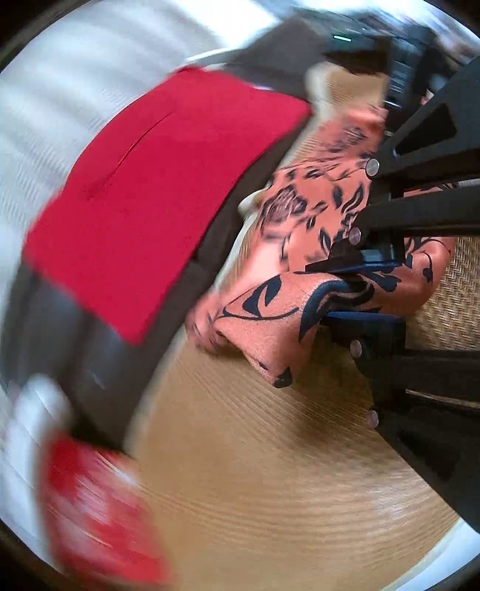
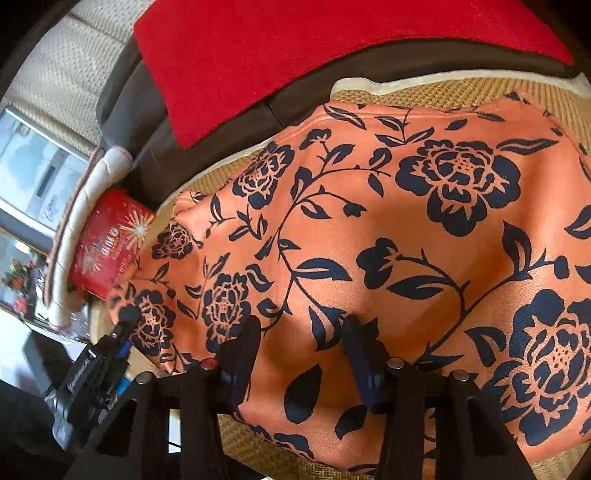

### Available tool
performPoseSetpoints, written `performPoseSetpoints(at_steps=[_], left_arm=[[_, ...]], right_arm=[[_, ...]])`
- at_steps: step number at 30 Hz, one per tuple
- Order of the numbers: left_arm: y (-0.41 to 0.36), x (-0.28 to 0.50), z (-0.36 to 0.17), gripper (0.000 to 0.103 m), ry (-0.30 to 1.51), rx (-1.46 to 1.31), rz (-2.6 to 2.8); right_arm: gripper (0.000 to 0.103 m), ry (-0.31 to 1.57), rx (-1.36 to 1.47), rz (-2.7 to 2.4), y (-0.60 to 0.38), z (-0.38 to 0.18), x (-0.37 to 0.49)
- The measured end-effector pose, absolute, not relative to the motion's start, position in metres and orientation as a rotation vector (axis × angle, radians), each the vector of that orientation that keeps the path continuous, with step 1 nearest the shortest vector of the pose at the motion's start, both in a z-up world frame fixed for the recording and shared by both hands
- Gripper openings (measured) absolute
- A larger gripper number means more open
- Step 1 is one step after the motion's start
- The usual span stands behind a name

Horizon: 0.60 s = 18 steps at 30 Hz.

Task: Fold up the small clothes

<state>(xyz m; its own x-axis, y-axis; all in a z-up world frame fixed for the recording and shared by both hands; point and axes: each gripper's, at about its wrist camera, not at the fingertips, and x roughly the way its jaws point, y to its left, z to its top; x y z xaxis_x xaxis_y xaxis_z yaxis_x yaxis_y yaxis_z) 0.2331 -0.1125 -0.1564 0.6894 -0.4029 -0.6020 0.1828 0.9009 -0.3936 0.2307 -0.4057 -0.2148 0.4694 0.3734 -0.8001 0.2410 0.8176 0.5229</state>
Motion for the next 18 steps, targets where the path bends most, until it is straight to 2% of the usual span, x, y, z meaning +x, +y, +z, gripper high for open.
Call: performPoseSetpoints(at_steps=[4,8,10,12,18], left_arm=[[-0.164,0.219,-0.144,0.018,0.648,-0.030,-0.386],[-0.187,0.203,-0.161,0.017,0.629,0.110,-0.405],[-0.195,0.203,-0.166,0.017,0.633,0.139,-0.419],[-0.199,0.204,-0.168,0.017,0.633,0.144,-0.437],[-0.184,0.207,-0.165,0.017,0.639,0.130,-0.449]], right_arm=[[0.051,1.095,0.662,0.123,-0.412,-0.212,0.232],[0.058,1.080,0.721,0.189,-0.425,-0.211,0.234],[0.062,1.062,0.751,0.218,-0.428,-0.206,0.242],[0.076,1.035,0.756,0.243,-0.426,-0.196,0.258],[0.076,1.140,0.652,0.428,-0.368,-0.165,0.359]])
